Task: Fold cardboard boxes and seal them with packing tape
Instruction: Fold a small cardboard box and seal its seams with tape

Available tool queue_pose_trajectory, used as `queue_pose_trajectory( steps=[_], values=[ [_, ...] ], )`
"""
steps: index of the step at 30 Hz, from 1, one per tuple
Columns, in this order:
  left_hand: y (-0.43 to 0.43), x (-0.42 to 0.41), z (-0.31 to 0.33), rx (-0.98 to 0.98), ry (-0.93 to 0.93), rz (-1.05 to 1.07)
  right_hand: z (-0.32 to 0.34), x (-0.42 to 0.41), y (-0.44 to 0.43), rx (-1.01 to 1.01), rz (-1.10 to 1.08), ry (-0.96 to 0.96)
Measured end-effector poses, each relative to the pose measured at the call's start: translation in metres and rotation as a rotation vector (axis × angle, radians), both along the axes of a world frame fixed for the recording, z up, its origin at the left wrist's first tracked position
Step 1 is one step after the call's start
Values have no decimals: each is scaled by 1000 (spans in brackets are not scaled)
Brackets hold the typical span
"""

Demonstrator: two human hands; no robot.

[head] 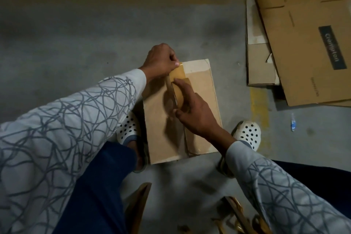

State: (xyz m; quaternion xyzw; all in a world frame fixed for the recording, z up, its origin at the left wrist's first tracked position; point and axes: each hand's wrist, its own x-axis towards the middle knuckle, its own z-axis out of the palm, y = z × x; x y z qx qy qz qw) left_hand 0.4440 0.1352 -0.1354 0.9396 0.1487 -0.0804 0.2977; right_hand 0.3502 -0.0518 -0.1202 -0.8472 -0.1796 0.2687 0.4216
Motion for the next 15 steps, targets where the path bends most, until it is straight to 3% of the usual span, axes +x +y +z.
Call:
queue_pose_trajectory(
  steps=[7, 15],
  values=[
    [3, 8, -9, 85, -32, 5, 2, 17, 12, 52, -2, 20],
    [18, 16, -18, 49, -34, 11, 1, 26, 24, 102, -37, 54]
  ],
)
